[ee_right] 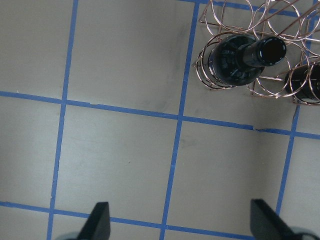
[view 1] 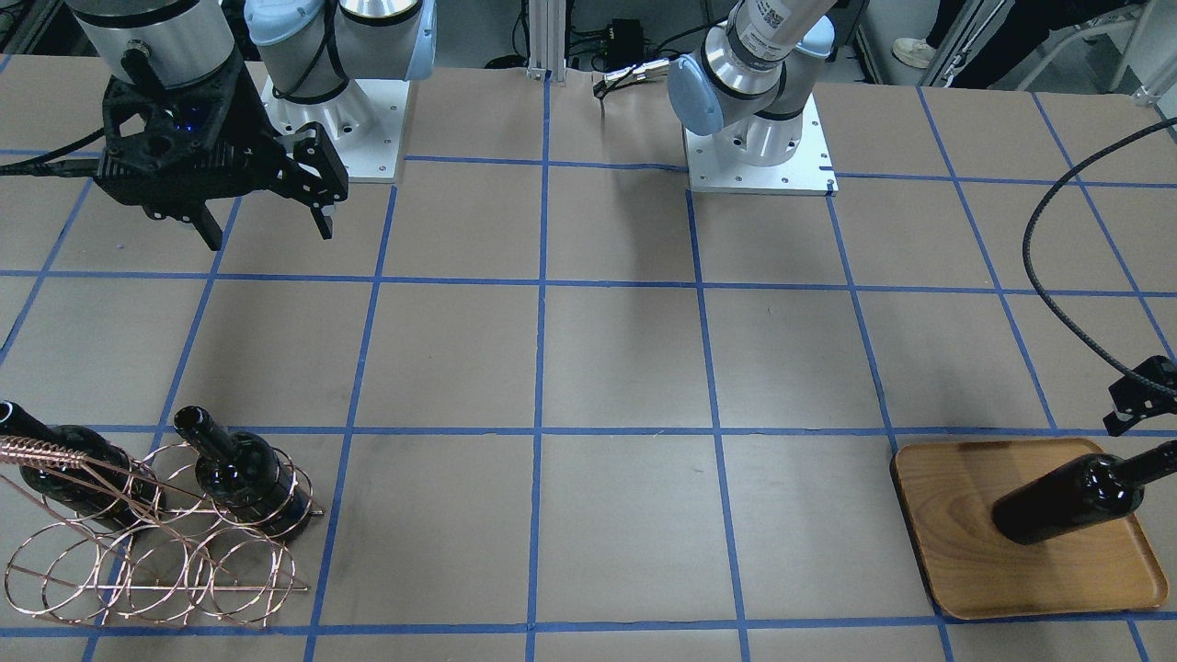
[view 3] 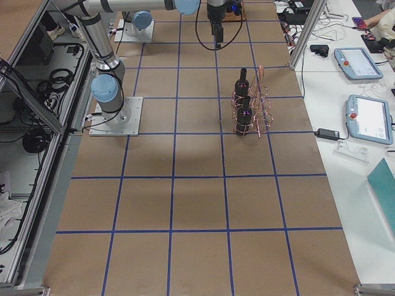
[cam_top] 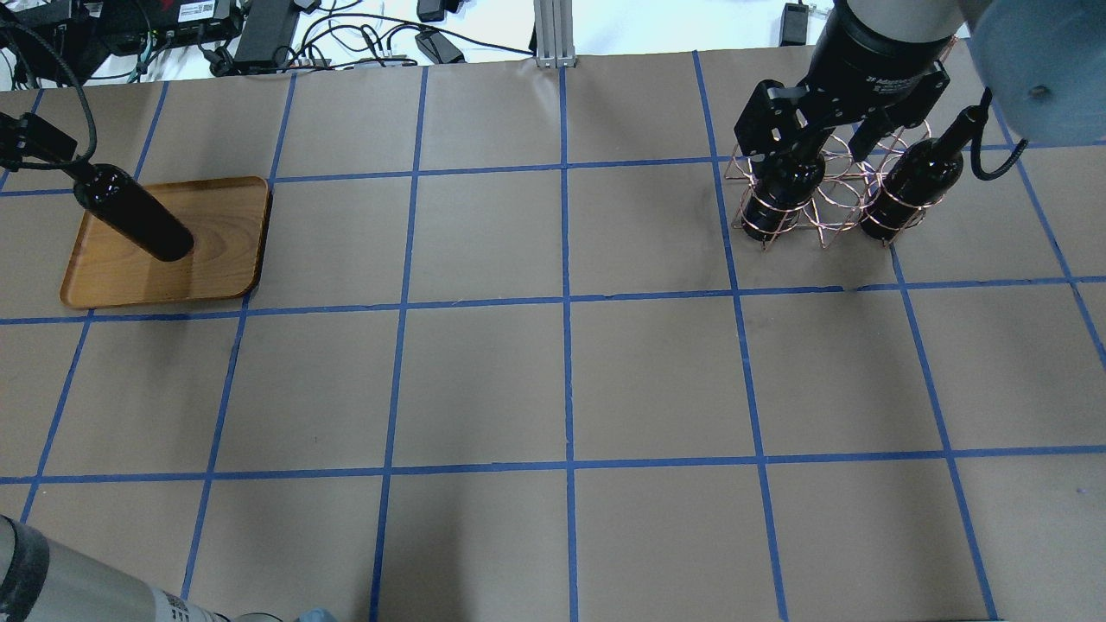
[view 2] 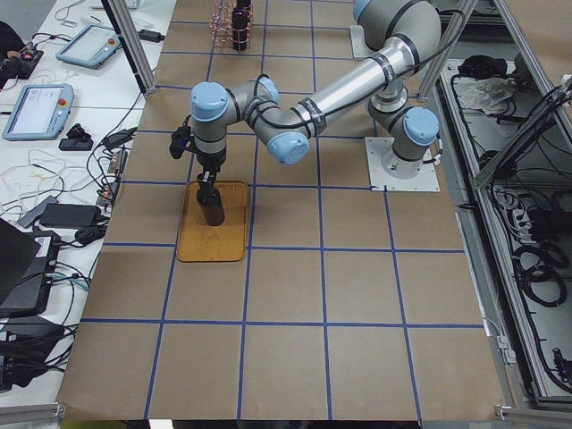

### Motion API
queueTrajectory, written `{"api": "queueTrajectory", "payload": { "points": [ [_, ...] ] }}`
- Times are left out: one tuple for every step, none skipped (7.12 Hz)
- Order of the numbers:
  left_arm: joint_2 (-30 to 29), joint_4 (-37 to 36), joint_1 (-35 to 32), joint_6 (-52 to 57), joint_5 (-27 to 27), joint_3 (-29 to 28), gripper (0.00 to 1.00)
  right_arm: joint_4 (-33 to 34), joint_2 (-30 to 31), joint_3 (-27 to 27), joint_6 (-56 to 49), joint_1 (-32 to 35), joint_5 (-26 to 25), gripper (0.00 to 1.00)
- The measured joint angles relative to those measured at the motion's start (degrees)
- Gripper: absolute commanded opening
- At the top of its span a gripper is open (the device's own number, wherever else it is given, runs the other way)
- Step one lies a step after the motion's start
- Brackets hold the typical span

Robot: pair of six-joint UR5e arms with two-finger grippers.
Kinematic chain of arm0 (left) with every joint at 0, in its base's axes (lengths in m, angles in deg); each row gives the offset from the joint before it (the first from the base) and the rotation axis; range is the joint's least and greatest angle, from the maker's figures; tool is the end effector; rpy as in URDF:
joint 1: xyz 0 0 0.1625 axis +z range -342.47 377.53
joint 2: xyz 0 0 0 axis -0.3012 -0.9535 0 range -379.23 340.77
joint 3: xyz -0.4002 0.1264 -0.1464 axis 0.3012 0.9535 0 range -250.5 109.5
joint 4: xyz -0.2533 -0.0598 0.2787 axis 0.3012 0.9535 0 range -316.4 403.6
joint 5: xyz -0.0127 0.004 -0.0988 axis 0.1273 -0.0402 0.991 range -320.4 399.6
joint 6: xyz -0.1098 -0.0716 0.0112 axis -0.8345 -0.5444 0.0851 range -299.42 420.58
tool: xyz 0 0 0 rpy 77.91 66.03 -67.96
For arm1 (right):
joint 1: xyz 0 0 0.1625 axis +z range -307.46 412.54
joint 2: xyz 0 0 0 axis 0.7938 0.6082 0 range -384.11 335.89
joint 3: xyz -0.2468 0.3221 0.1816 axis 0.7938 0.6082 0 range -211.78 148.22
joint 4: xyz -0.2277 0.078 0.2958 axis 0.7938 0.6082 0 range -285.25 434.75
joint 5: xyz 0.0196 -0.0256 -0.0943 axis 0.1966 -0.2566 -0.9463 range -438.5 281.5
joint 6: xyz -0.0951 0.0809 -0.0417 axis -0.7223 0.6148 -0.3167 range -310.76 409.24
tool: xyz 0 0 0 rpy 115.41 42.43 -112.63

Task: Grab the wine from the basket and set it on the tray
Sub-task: 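Open the left gripper and raise it away from the tray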

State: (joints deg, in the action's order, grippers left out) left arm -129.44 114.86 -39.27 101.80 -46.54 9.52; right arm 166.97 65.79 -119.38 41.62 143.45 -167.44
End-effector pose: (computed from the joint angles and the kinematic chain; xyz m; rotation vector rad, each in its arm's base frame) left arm 0.2222 -0.5993 0.4011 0.2243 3.0874 -0.2466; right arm 0.1431 -0.4653 0.4980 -0.2335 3.1166 -0.1247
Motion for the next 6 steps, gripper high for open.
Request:
{"api": "queueTrajectory", "payload": {
  "points": [
    [2.2, 1.5, -0.7, -0.2, -0.9, -0.4, 1.00, 0.0, 0.0, 0.0, 0.0, 0.0, 0.0, 1.00],
    [4.6, 4.1, -2.0, -0.7, -1.3, -0.7, 1.00, 0.0, -0.1, 0.0, -0.1, -0.1, 0.0, 1.00],
    [6.9, 7.0, -4.3, -2.5, -2.0, -0.8, 1.00, 0.0, -0.2, 0.2, -0.1, -0.3, -0.1, 1.00],
    [9.3, 10.2, -8.1, -8.0, -3.2, -0.7, 1.00, 0.1, -0.4, 1.0, -0.2, -0.8, -0.2, 1.00],
    [11.5, 12.8, -12.9, -17.8, -3.9, -0.3, 1.00, -0.1, -0.6, 2.5, -0.2, -1.6, -0.5, 1.00],
    [13.4, 14.5, -18.2, -28.2, -4.2, 0.2, 1.00, -0.5, -0.7, 3.7, -0.2, -2.3, -0.7, 1.00]
  ]
}}
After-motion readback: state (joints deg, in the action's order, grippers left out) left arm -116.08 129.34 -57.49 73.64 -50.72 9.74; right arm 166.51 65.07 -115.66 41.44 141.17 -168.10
